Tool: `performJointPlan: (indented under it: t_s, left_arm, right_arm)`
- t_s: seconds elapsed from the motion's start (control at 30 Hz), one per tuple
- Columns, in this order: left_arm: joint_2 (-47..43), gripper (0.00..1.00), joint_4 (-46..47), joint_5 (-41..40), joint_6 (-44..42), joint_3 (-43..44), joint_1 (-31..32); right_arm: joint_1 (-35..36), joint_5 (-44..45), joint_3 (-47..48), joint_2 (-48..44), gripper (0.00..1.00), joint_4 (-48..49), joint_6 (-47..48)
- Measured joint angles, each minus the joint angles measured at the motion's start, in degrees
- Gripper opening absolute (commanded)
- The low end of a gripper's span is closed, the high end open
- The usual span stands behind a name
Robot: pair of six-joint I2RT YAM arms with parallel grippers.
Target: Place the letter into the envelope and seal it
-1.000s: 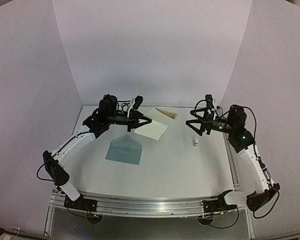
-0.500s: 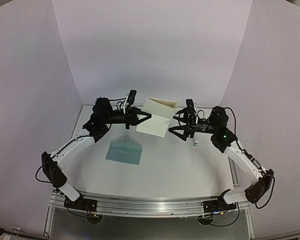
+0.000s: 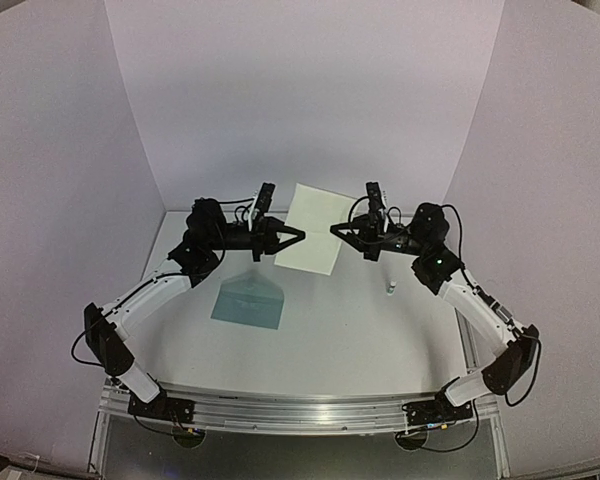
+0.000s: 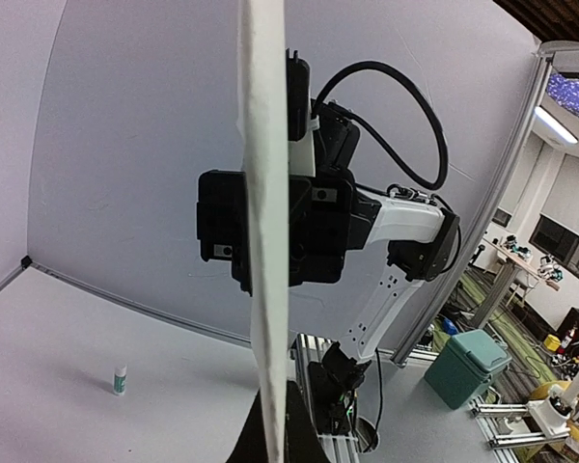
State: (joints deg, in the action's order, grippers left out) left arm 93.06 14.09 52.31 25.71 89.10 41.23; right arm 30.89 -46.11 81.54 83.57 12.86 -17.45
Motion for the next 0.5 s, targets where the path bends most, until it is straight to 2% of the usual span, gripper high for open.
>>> performJointPlan:
  t_s: [0.13, 0.27, 0.33, 0.37, 0.5]
  left_arm:
    - [0.0, 0.02, 0.0, 0.0, 0.2, -0.1, 0.0]
    - [-0.2, 0.33, 0.5, 0.0, 0.6, -1.0, 0.0]
    - [-0.2, 0.39, 0.2, 0.0, 1.0, -1.5, 0.0]
    - [-0.3, 0.38, 0.0, 0.1, 1.0, -1.8, -0.1]
    - [-1.2, 0.26, -3.3, 0.5, -1.2, -3.3, -0.5]
  right_arm:
    - [0.0, -0.7, 0.0, 0.0, 0.0, 0.4, -0.6]
    - [0.0, -0.8, 0.0, 0.0, 0.0, 0.4, -0.6]
    - [0.0, -0.8, 0.0, 0.0, 0.0, 0.5, -0.6]
    - [0.0, -0.7, 0.1, 0.0, 0.0, 0.4, -0.6]
    - [0.0, -0.9, 0.5, -0.1, 0.0, 0.4, -0.3]
